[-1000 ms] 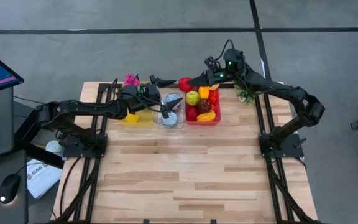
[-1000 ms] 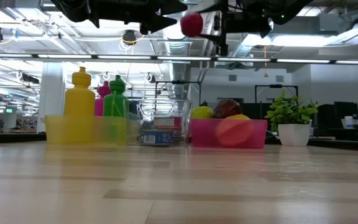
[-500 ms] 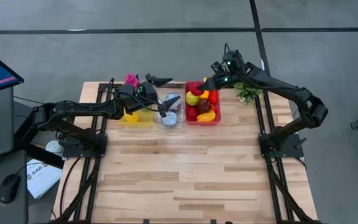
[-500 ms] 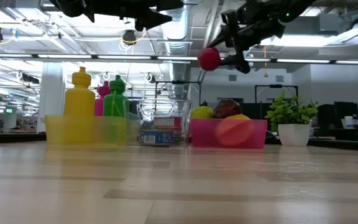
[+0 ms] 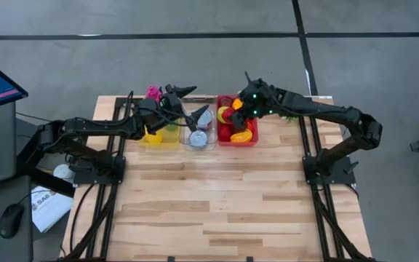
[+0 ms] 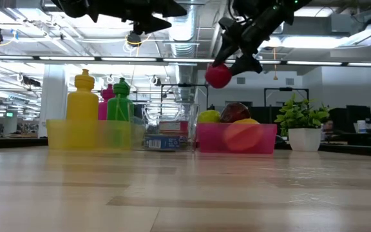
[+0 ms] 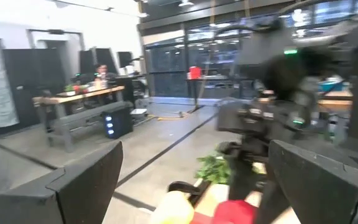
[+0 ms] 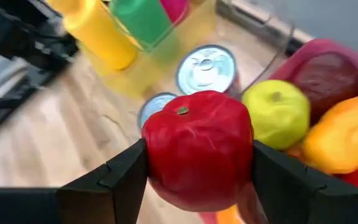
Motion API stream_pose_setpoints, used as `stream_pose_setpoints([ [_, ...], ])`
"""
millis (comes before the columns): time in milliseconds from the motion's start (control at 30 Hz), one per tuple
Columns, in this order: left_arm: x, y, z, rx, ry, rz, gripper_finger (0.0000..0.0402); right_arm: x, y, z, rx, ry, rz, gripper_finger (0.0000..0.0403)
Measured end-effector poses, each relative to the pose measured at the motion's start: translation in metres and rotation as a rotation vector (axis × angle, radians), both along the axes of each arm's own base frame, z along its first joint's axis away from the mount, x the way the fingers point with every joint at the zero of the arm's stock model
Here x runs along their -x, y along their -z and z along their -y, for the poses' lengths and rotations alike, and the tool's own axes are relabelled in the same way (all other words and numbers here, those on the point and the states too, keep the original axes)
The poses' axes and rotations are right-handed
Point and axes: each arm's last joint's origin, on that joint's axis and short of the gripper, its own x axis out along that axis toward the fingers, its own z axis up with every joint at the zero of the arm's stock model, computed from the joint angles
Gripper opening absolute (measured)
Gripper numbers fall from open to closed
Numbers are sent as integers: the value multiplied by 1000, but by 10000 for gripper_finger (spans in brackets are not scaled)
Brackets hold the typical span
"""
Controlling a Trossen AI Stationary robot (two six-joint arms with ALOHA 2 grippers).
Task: Pick & Place Food Item
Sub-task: Put the red apple into the pink bin
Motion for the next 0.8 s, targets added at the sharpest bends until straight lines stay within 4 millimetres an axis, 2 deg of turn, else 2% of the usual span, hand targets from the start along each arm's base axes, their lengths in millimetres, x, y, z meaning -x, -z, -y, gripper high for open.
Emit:
stream_pose_setpoints([
  [300, 0, 0, -1, 4, -28, 1, 390, -13, 2, -29, 117, 6, -58, 244],
  [500, 0, 0, -1, 4, -28, 1, 386, -32, 22, -40, 146, -2, -116, 244],
  [600, 0, 0, -1, 4, -28, 1, 386, -38, 39, -43, 130, -21, -185, 244],
  [800, 0, 0, -1, 4, -28, 7, 385, -49, 58, -48, 133, -34, -250, 244],
])
